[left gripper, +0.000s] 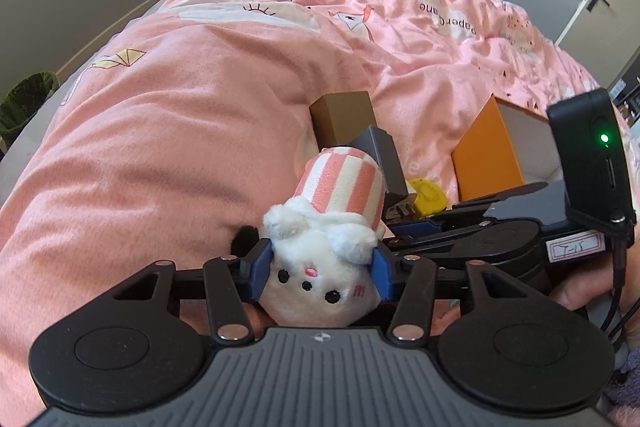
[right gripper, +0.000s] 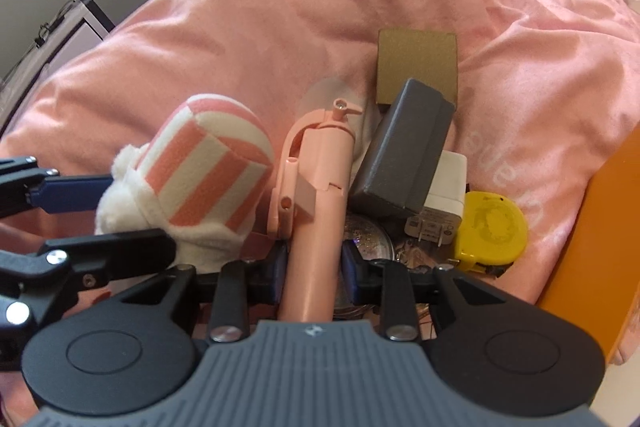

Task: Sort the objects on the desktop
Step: 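Carry the bunny and selfie stick over the box with both grippers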

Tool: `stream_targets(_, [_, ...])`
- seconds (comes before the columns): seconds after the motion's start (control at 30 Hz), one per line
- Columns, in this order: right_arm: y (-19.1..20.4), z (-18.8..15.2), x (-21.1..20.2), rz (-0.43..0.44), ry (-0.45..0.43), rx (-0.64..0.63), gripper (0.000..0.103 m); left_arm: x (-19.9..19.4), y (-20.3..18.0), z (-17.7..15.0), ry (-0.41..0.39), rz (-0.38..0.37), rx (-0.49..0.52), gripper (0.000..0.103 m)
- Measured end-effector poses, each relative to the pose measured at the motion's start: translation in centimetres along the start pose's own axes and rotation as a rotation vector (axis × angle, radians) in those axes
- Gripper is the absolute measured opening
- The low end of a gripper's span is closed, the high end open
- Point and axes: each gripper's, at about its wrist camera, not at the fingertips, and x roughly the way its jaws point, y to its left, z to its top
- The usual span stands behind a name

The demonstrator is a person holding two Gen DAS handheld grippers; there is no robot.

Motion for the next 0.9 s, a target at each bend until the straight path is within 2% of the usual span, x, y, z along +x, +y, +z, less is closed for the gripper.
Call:
stream_targets(0.23, [0.1, -1.7, -2.6, 0.063, -0.06, 0.067, 0.031, -2.3, 0.0, 0.1, -0.05, -0.012, -0.036, 0.059])
stream_targets(0.3, [0.1, -0.6, -2.7, 0.06, -0.079, 0.066, 0.03, -3.0, 0.0, 0.2, -0.066, -0.019, -0.049, 0.059])
stream_targets(0.5, [-0.3, -1.5, -6.3, 0.056, -0.161, 0.078, 0.03, -5.5, -1.1, 1.0, -0.131, -0.049, -0.043, 0.059])
stream_targets(0.73, [-1.4, -3.4, -12.8, 0.027, -0.302, 0.098, 0.03, -7.0, -4.4, 1.9, -0.187, -0.143, -0.008, 0.059])
stream_targets(0.9, [-3.7, -5.9, -17.5, -0.058, -0.38, 0.134, 0.03, -6.5, -7.9, 2.5, -0.18, -0.252, 0.03, 0.059])
